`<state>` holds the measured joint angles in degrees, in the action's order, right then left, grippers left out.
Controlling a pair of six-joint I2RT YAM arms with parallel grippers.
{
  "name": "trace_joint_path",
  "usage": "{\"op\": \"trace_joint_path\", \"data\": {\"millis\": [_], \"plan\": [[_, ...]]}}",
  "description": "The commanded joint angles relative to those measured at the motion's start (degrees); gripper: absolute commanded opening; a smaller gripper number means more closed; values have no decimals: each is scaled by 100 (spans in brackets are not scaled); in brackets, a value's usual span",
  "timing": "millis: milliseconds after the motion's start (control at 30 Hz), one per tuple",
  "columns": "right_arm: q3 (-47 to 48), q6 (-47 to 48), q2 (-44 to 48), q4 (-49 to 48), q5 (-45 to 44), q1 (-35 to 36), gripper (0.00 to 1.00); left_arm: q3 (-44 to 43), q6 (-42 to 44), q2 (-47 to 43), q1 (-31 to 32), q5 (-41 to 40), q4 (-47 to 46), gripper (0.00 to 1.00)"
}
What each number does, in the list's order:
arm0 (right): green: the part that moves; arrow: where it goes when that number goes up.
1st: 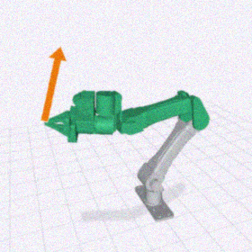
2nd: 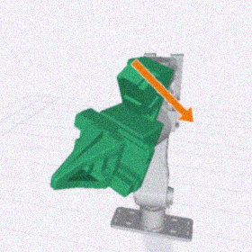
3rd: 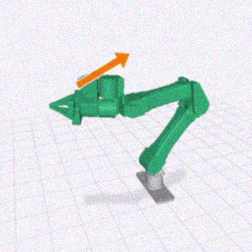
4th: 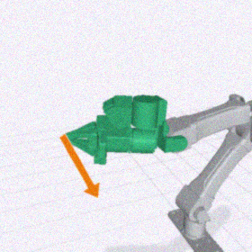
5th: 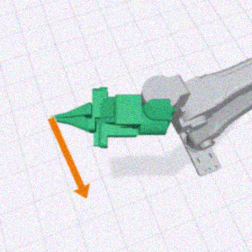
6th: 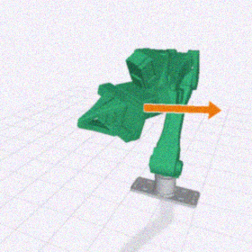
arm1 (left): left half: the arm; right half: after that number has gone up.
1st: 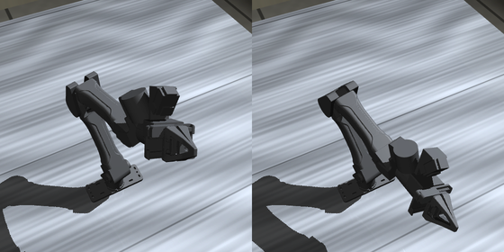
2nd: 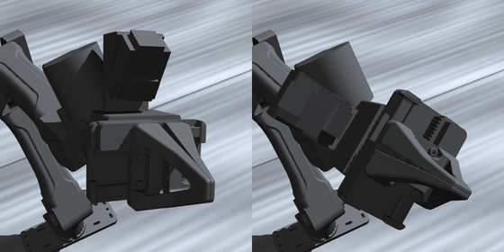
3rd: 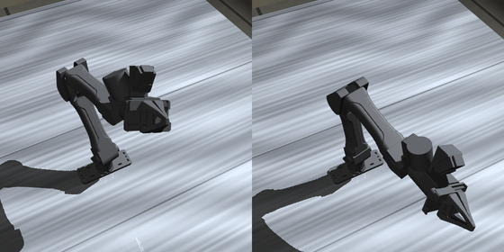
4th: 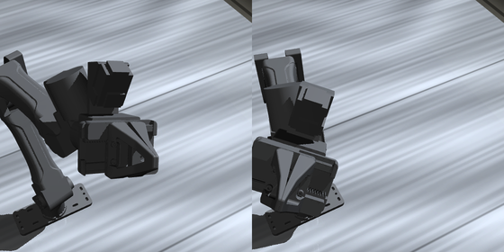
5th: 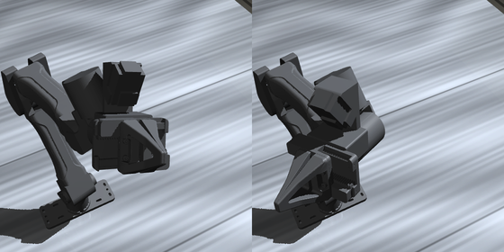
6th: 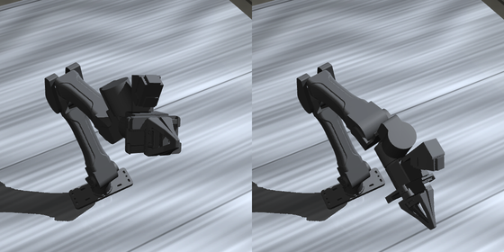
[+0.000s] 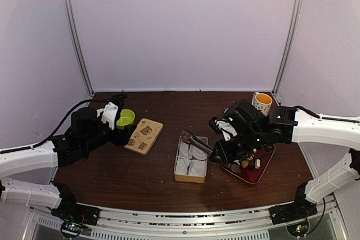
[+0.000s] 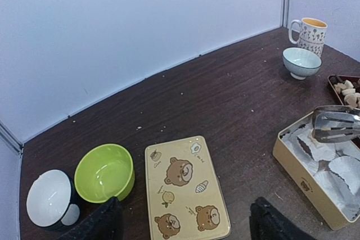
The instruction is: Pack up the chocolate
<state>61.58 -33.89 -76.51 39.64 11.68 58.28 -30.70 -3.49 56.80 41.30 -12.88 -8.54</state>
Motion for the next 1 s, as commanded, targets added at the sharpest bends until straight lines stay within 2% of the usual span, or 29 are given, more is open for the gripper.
{"op": "trace_joint_path", "data": {"millis": [0, 367, 967], "plan": [[159, 115, -177, -233, 27, 50, 19, -194, 50, 36, -24, 32, -101, 79], [387, 184, -689, -73, -315, 44, 20, -212, 28, 85, -16, 67, -97, 79], [692, 356, -978, 128, -775, 49, 26, -211, 28, 77, -17, 34, -83, 79]]}}
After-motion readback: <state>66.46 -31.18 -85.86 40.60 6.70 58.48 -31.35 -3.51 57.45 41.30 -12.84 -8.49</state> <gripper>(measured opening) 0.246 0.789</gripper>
